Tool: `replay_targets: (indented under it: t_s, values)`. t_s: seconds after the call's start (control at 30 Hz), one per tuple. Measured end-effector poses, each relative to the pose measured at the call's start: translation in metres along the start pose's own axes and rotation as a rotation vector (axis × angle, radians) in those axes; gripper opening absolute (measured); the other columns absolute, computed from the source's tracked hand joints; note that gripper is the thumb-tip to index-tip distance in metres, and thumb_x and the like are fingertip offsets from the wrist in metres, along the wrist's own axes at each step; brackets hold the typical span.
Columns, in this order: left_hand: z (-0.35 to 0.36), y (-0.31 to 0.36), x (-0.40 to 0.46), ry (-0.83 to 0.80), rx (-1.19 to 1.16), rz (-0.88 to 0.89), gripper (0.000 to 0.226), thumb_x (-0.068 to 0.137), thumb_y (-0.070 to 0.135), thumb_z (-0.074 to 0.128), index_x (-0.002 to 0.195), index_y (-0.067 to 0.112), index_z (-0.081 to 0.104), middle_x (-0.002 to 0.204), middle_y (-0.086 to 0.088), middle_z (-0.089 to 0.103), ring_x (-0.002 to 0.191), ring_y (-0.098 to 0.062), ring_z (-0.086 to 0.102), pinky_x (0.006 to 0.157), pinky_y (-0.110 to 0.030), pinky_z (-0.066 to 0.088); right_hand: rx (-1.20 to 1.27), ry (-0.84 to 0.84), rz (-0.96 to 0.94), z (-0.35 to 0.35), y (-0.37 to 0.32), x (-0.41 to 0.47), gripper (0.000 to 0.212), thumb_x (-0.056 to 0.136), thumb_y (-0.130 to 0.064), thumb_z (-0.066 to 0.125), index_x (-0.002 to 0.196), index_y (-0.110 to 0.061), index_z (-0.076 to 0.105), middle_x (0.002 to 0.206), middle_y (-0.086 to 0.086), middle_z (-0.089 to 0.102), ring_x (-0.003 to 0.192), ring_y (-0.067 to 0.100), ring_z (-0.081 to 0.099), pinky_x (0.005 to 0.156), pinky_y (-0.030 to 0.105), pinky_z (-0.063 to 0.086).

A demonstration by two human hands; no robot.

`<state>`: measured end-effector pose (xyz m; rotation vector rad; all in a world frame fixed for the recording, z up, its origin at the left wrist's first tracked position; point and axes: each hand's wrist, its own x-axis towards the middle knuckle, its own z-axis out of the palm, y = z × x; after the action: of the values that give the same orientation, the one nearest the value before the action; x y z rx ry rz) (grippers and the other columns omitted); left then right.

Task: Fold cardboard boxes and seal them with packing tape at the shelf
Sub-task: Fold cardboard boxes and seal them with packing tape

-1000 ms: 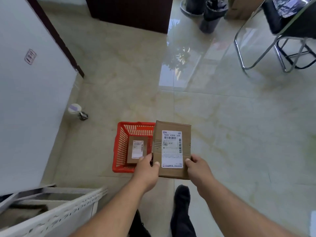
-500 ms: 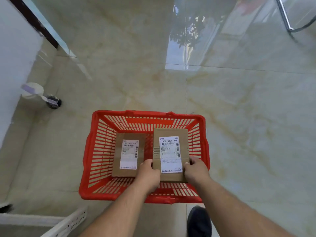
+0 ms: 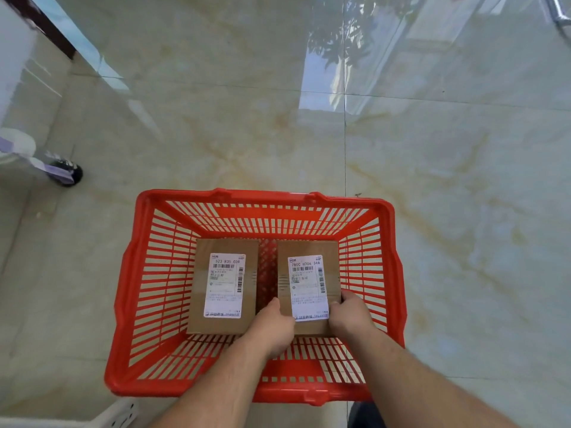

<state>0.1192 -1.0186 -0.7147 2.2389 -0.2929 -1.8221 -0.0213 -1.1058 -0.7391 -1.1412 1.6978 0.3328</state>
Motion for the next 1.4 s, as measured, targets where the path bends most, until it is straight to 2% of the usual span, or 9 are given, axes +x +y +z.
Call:
replay_targets:
  t_s: [0.2,0.27,0.4,0.7,0.87,1.0,1.1,1.27,1.4]
  values:
    - [-0.009,0.01,-0.043,0.076,-0.035,0.013,0.072,0.1,0.014,0.046,0.165,0.019,0.015,0.164,-0.005,0.035,0.108,-0.021,0.067,0.075,-0.025,0.054,-0.033,0.019,0.062,-0.018,-0.002,-0.027,0.02,0.104,-0.022,0.056,0.123,-0.018,0.06,0.107,0.003,0.072,0.09,0.025,0.073,0.08,0.043,0.065]
    - [-0.02,0.014,-0.078,0.103,-0.044,0.02,0.067,0.098,0.015,0.045,0.162,0.015,0.025,0.16,-0.007,0.041,0.091,-0.015,0.068,0.064,-0.023,0.053,-0.042,-0.015,0.055,-0.034,-0.013,-0.065,0.019,0.105,-0.027,0.058,0.122,-0.021,0.06,0.106,0.0,0.072,0.086,0.024,0.075,0.078,0.041,0.066]
    - [-0.047,0.027,-0.178,0.168,-0.132,0.083,0.042,0.095,0.014,0.047,0.137,0.009,0.053,0.139,-0.017,0.061,0.118,-0.033,0.064,0.092,-0.038,0.053,0.047,-0.107,-0.002,-0.075,-0.046,-0.168,0.015,0.107,-0.029,0.055,0.122,-0.028,0.059,0.106,-0.003,0.073,0.088,0.024,0.076,0.08,0.04,0.066]
    - [-0.117,0.053,-0.527,0.24,-0.457,0.242,0.036,0.107,0.009,0.048,0.12,0.042,0.045,0.107,0.034,0.048,0.103,0.015,0.051,0.079,0.001,0.037,-0.139,-0.209,-0.342,-0.171,-0.145,-0.488,0.027,0.108,-0.031,0.048,0.12,-0.027,0.072,0.106,-0.009,0.076,0.094,0.011,0.072,0.079,0.028,0.056]
    - [-0.139,0.035,-0.676,0.407,-0.542,0.312,0.035,0.106,0.007,0.047,0.096,0.04,0.052,0.099,0.029,0.057,0.093,0.023,0.059,0.075,0.0,0.04,-0.219,-0.304,-0.596,-0.192,-0.189,-0.644,0.025,0.107,-0.033,0.051,0.106,-0.025,0.075,0.093,-0.009,0.076,0.08,0.006,0.07,0.071,0.027,0.054]
    - [-0.133,-0.001,-0.752,0.615,-0.668,0.318,0.046,0.106,0.013,0.051,0.151,0.015,0.043,0.148,0.005,0.05,0.139,-0.001,0.046,0.105,-0.014,0.032,-0.256,-0.445,-0.723,-0.176,-0.188,-0.719,0.045,0.093,-0.053,0.061,0.123,-0.021,0.072,0.11,0.0,0.076,0.108,0.017,0.07,0.107,0.047,0.052]
    - [-0.116,-0.046,-0.796,0.782,-0.768,0.297,0.036,0.104,0.016,0.054,0.139,0.019,0.048,0.138,0.005,0.047,0.139,-0.015,0.047,0.113,-0.035,0.038,-0.33,-0.576,-0.826,-0.148,-0.168,-0.758,0.05,0.089,-0.055,0.065,0.13,-0.026,0.067,0.114,-0.008,0.073,0.111,0.013,0.067,0.108,0.046,0.051]
    - [-0.084,-0.125,-0.866,1.053,-0.959,0.171,0.06,0.106,0.026,0.055,0.161,0.016,0.031,0.159,0.001,0.042,0.139,-0.009,0.046,0.108,-0.02,0.032,-0.487,-0.83,-0.902,-0.109,-0.127,-0.833,0.016,0.1,-0.034,0.065,0.099,-0.024,0.077,0.083,-0.013,0.074,0.094,0.013,0.067,0.096,0.038,0.051]
    - [-0.057,-0.185,-0.904,1.188,-1.076,0.088,0.059,0.106,0.026,0.054,0.16,0.017,0.032,0.16,0.0,0.042,0.141,-0.013,0.045,0.106,-0.021,0.031,-0.563,-0.936,-0.94,-0.077,-0.089,-0.875,0.041,0.093,-0.045,0.068,0.129,-0.028,0.061,0.121,-0.008,0.069,0.121,0.015,0.062,0.114,0.046,0.045]
